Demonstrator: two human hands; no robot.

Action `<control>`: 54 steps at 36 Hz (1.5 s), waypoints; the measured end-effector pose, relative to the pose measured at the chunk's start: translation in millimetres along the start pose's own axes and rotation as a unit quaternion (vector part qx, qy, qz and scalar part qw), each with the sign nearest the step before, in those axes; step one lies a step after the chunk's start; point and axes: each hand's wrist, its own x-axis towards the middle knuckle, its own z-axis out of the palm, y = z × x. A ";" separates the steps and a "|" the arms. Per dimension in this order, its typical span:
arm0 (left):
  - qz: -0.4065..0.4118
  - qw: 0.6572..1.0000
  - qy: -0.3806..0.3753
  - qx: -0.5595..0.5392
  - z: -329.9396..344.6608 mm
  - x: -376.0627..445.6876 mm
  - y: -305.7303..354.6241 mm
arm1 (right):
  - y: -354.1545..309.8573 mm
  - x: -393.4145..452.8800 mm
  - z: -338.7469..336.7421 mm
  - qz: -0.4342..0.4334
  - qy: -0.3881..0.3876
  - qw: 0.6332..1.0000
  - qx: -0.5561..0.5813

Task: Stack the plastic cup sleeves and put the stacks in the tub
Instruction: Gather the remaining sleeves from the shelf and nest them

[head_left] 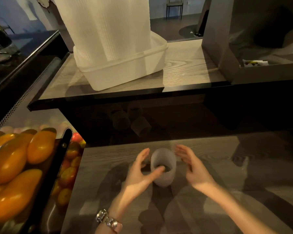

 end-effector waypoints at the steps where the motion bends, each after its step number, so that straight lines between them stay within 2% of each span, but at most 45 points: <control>1: -0.005 1.000 0.008 -0.022 -4.6 4.9 0.3 | 0.6 7.2 -3.9 -0.002 0.006 1.000 0.001; 7: -0.057 0.996 0.063 -0.023 -27.0 66.2 -4.6 | -9.1 84.3 -2.5 0.022 -0.005 1.000 -0.016; 14: -0.147 0.984 0.051 0.091 -29.7 125.9 -12.1 | -13.1 162.9 34.1 0.149 -0.043 0.988 -0.014; 19: -0.185 0.975 0.040 0.119 -30.4 139.1 -16.0 | -14.1 181.2 50.3 0.176 -0.077 0.980 -0.054; 21: -0.172 0.976 0.037 0.131 -30.3 142.5 -17.0 | -15.1 181.9 53.3 0.187 -0.081 0.977 -0.061; 25: -0.148 0.979 0.044 0.136 -28.5 142.5 -14.0 | -16.2 181.3 52.2 0.143 -0.073 0.985 -0.063; 31: -0.066 0.981 0.088 0.161 -20.9 130.5 -15.2 | -21.6 161.9 37.0 0.051 -0.059 0.995 -0.064; 34: -0.032 0.987 0.072 0.141 -15.6 122.6 -21.4 | -21.0 146.1 24.3 0.002 -0.092 0.993 -0.073; 37: -0.014 0.991 0.031 0.132 -10.0 113.7 -31.5 | -12.2 133.6 15.0 0.004 -0.123 0.987 -0.103; 39: -0.043 0.993 -0.010 0.105 -4.5 108.5 -39.6 | -1.9 126.2 11.0 -0.003 -0.139 0.987 -0.079; 42: -0.094 0.994 -0.044 0.033 4.6 102.5 -47.6 | 13.7 116.8 9.7 0.034 -0.169 0.984 -0.042; 46: -0.110 0.993 -0.047 0.003 10.7 100.6 -50.3 | 27.9 111.4 15.3 0.076 -0.149 0.985 -0.042; 51: -0.083 0.996 -0.037 0.013 6.4 101.4 -41.1 | 18.9 107.5 9.4 0.034 -0.143 0.989 0.013; 54: -0.044 0.999 -0.028 0.008 -1.2 99.6 -19.7 | 0.4 103.9 1.2 0.030 -0.109 0.993 0.036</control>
